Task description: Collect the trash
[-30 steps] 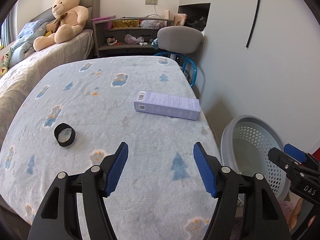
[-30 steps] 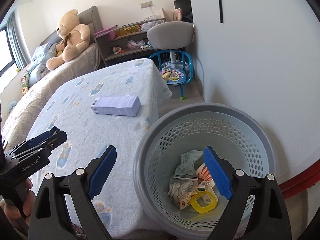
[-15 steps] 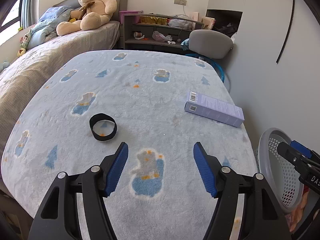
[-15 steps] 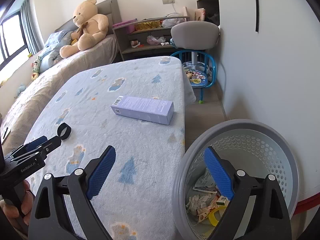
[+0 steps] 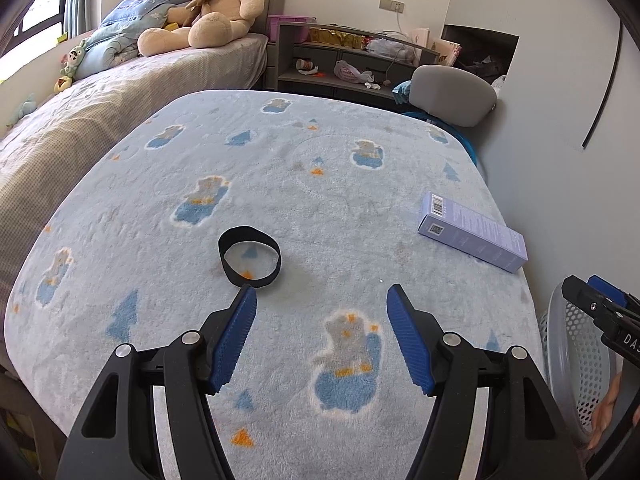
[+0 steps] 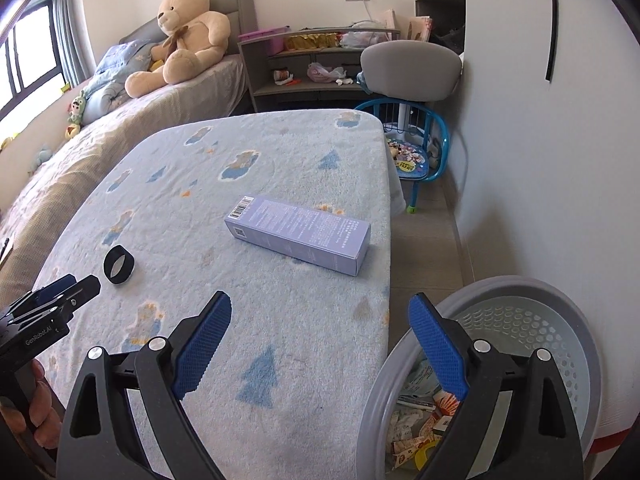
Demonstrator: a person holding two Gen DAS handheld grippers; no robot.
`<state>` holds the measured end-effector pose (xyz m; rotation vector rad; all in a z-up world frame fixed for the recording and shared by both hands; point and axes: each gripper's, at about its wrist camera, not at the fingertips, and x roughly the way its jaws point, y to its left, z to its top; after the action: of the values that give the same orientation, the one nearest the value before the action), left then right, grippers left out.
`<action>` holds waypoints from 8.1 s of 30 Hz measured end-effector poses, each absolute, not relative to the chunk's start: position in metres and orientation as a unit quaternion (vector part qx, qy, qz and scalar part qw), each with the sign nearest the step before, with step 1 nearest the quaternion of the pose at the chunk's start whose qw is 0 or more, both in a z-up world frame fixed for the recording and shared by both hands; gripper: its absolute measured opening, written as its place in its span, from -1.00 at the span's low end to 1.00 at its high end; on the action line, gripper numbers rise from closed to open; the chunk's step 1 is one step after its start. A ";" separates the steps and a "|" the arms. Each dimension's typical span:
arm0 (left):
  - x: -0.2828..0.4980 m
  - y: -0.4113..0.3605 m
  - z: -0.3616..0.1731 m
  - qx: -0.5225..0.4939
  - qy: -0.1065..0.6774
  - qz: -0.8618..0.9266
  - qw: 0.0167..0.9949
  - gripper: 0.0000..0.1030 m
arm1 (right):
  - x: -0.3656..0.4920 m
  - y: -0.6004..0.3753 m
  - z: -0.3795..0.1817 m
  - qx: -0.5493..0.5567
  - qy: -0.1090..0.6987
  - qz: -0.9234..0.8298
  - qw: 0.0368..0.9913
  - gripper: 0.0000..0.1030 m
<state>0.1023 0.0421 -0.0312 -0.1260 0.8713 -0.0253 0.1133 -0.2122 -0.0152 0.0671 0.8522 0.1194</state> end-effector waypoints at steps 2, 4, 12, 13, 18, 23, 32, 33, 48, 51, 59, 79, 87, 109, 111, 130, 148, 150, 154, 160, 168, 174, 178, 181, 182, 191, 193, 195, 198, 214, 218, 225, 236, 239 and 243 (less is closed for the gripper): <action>0.103 0.045 -0.032 -0.063 0.421 -0.009 0.905 0.26 | 0.120 -0.210 -0.016 0.030 0.417 0.063 0.906 0.71; 0.104 0.048 -0.032 -0.067 0.420 -0.007 0.905 0.26 | 0.125 -0.209 -0.017 0.026 0.421 0.066 0.904 0.71; 0.112 0.054 -0.037 -0.078 0.425 -0.003 0.902 0.26 | 0.153 -0.216 -0.025 0.025 0.444 0.073 0.893 0.72; 0.112 0.054 -0.037 -0.078 0.426 -0.003 0.902 0.26 | 0.156 -0.216 -0.026 0.023 0.446 0.075 0.892 0.72; 0.115 0.058 -0.038 -0.081 0.428 0.001 0.900 0.26 | 0.176 -0.214 -0.029 0.011 0.452 0.092 0.887 0.72; 0.114 0.066 -0.029 -0.079 0.418 0.013 0.905 0.26 | 0.201 -0.208 -0.031 -0.007 0.458 0.111 0.882 0.78; 0.118 0.083 -0.020 -0.081 0.409 0.036 0.908 0.26 | 0.241 -0.196 -0.051 -0.048 0.480 0.140 0.865 0.82; 0.119 0.084 -0.021 -0.082 0.410 0.037 0.908 0.26 | 0.244 -0.195 -0.054 -0.051 0.483 0.143 0.862 0.82; 0.125 0.093 -0.030 -0.087 0.419 0.050 0.902 0.26 | 0.260 -0.183 -0.072 -0.047 0.538 0.208 0.816 0.82; 0.124 0.097 -0.030 -0.092 0.419 0.052 0.902 0.26 | 0.251 -0.177 -0.071 -0.039 0.542 0.216 0.811 0.82; 0.119 0.109 -0.028 -0.100 0.414 0.062 0.903 0.26 | 0.220 -0.149 -0.065 -0.012 0.542 0.241 0.805 0.82; 0.116 0.119 -0.048 -0.102 0.434 0.065 0.893 0.26 | 0.208 -0.114 -0.077 0.013 0.502 0.141 0.853 0.64; 0.118 0.112 -0.054 -0.100 0.443 0.056 0.889 0.26 | 0.218 -0.110 -0.089 -0.013 0.506 0.108 0.855 0.29; 0.135 0.097 -0.080 -0.099 0.479 0.015 0.872 0.32 | 0.169 -0.114 -0.055 0.003 0.453 0.104 0.886 -0.17; 0.142 0.095 -0.083 -0.101 0.484 0.012 0.869 0.35 | 0.162 -0.116 -0.052 0.013 0.451 0.108 0.886 -0.17; 0.186 0.087 -0.095 -0.059 0.491 0.052 0.868 -0.25 | 0.127 -0.138 -0.039 0.041 0.436 0.097 0.894 -0.17; 0.096 0.008 -0.019 -0.035 0.437 -0.068 0.896 -0.60 | 0.063 -0.201 -0.018 0.092 0.406 0.055 0.907 -0.17; 0.089 -0.014 -0.009 -0.022 0.427 -0.087 0.900 -0.60 | 0.050 -0.215 -0.014 0.094 0.398 0.041 0.912 -0.17; 0.075 -0.062 0.003 0.000 0.414 -0.129 0.901 -0.60 | 0.025 -0.248 -0.007 0.095 0.384 0.003 0.918 -0.17; 0.056 -0.134 0.007 0.040 0.408 -0.191 0.892 -0.60 | -0.010 -0.307 -0.008 0.119 0.379 -0.057 0.916 -0.17; 0.045 -0.211 -0.005 0.074 0.417 -0.245 0.872 -0.60 | -0.030 -0.359 -0.023 0.145 0.386 -0.105 0.905 -0.17; 0.051 -0.241 -0.017 0.093 0.424 -0.252 0.865 -0.59 | -0.023 -0.376 -0.039 0.157 0.397 -0.107 0.898 -0.17; 0.052 -0.251 -0.023 0.097 0.431 -0.253 0.861 -0.43 | -0.020 -0.383 -0.045 0.159 0.404 -0.105 0.895 -0.16; 0.053 -0.253 -0.022 0.095 0.427 -0.247 0.865 0.09 | -0.022 -0.385 -0.046 0.151 0.401 -0.108 0.897 -0.05; 0.052 -0.254 -0.022 0.096 0.425 -0.245 0.866 0.13 | -0.023 -0.386 -0.046 0.151 0.398 -0.108 0.898 0.05; 0.048 -0.257 -0.023 0.101 0.427 -0.230 0.869 0.33 | -0.033 -0.396 -0.049 0.170 0.389 -0.106 0.899 0.30; 0.046 -0.256 -0.024 0.101 0.428 -0.228 0.869 0.34 | -0.034 -0.397 -0.050 0.172 0.388 -0.106 0.899 0.31; 0.046 -0.255 -0.024 0.100 0.429 -0.226 0.869 0.35 | -0.035 -0.397 -0.051 0.172 0.387 -0.107 0.900 0.33; 0.046 -0.254 -0.026 0.099 0.432 -0.223 0.869 0.36 | -0.036 -0.396 -0.050 0.168 0.385 -0.108 0.901 0.35; 0.044 -0.249 -0.026 0.097 0.429 -0.213 0.872 0.49 | -0.035 -0.395 -0.051 0.167 0.377 -0.109 0.905 0.56; 0.044 -0.248 -0.026 0.095 0.430 -0.210 0.873 0.53 | -0.034 -0.397 -0.051 0.169 0.376 -0.110 0.904 0.56; 0.046 -0.247 -0.027 0.093 0.435 -0.210 0.871 0.56 | -0.034 -0.398 -0.052 0.174 0.375 -0.109 0.904 0.62; 0.046 -0.247 -0.027 0.093 0.434 -0.207 0.872 0.58 | -0.034 -0.398 -0.052 0.176 0.375 -0.111 0.904 0.66; 0.046 -0.247 -0.027 0.094 0.434 -0.207 0.872 0.58 | -0.034 -0.398 -0.052 0.176 0.374 -0.111 0.904 0.67; 0.046 -0.247 -0.027 0.097 0.434 -0.202 0.873 0.58 | -0.034 -0.399 -0.052 0.177 0.374 -0.111 0.904 0.68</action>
<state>0.0457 -0.2474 -0.0273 0.2031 0.9061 -0.4223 -0.0343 -0.3985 -0.0519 0.3659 0.7732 -0.2293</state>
